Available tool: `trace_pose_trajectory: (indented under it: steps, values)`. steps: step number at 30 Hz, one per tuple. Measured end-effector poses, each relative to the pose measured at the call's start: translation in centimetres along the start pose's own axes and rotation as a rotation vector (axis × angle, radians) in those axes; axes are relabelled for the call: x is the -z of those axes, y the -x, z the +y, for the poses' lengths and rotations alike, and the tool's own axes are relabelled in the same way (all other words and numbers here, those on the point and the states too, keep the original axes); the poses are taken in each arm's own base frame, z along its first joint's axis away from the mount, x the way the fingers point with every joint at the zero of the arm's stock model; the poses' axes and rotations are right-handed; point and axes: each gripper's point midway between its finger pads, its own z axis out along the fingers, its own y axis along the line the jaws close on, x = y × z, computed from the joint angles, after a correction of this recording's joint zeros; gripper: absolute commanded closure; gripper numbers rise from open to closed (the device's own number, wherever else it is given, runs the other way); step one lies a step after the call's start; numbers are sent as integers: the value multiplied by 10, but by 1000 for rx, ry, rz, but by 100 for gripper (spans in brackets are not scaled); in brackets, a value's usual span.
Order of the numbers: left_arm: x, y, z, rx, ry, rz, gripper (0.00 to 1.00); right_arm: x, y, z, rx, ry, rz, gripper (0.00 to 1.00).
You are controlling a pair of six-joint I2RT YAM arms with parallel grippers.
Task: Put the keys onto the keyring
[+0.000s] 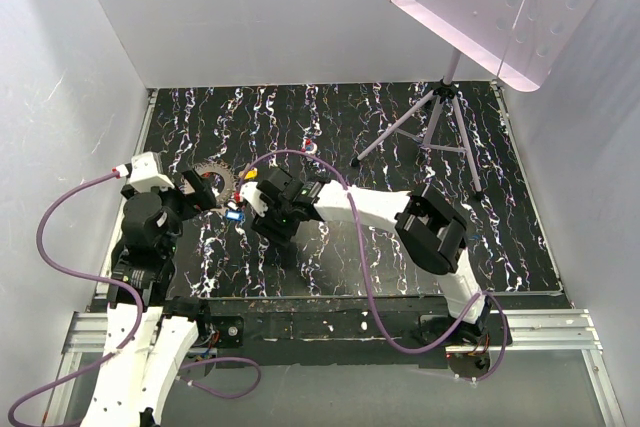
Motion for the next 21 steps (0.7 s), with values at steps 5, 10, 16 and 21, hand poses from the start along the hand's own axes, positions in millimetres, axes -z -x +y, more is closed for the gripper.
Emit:
trace_pose_trajectory:
  steps: [5,10,16,21]
  values:
    - [2,4,0,3,0,-18,2,-4,0,-17,-16,-39,9,44]
    - [2,4,0,3,0,-18,2,-13,-3,-31,-24,-68,29,48]
    - [2,4,0,3,-1,-18,2,-18,-5,-35,-16,-75,41,52]
    - [1,3,0,2,-1,-13,2,-18,1,-37,-12,-81,29,55]
